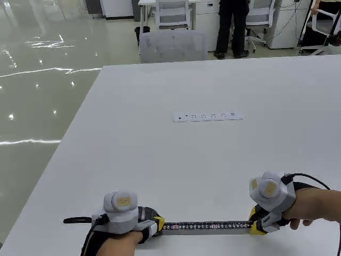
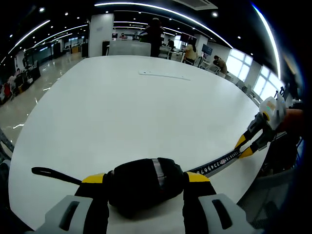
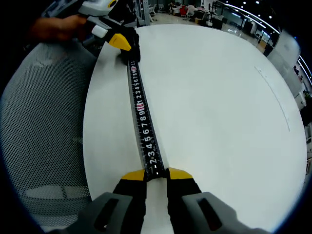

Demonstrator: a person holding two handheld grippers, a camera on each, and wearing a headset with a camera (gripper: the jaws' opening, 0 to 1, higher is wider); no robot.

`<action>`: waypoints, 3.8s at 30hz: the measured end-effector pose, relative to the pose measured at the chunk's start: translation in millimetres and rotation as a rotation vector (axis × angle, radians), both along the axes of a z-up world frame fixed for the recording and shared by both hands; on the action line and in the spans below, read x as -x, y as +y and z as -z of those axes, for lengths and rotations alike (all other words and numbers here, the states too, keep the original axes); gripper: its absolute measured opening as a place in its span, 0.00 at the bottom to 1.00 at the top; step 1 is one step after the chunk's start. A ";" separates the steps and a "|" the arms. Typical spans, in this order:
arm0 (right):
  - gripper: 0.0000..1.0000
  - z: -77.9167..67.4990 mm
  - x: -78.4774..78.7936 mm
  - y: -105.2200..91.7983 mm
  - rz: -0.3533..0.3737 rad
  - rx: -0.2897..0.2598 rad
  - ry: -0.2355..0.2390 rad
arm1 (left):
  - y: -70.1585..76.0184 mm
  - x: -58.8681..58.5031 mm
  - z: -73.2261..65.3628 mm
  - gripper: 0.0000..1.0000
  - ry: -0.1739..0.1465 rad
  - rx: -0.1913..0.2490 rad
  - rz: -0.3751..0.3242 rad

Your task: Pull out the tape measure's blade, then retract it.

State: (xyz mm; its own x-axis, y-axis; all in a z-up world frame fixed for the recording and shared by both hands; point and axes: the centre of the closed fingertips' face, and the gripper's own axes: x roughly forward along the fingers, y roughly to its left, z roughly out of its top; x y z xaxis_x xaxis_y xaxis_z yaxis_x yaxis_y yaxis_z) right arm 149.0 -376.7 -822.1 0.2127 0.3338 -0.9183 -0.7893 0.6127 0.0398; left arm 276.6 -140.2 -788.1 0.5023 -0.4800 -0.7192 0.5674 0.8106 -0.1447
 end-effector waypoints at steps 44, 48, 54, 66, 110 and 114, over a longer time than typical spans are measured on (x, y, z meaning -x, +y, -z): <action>0.14 0.0 -13.2 21.5 -0.007 -0.041 -0.007 | 0.3 -0.5 -0.8 0.58 0.013 0.010 -0.005; 0.14 1.0 -15.6 23.2 -0.005 -0.056 -0.011 | 0.4 0.1 -0.9 0.58 0.019 0.010 0.001; 0.14 -0.4 -15.8 27.5 0.007 -0.066 -0.007 | 0.3 -0.6 -1.3 0.57 0.020 0.014 0.007; 0.14 0.5 -20.0 34.0 0.013 -0.081 -0.008 | -0.1 -1.1 -1.2 0.57 0.025 0.019 0.014; 0.14 -0.2 -33.3 63.2 0.034 -0.132 -0.009 | -0.1 -0.7 -2.0 0.56 0.040 0.021 0.035; 0.14 -0.2 -34.1 68.4 0.036 -0.143 -0.019 | -0.1 -1.3 -2.1 0.56 0.041 0.027 0.032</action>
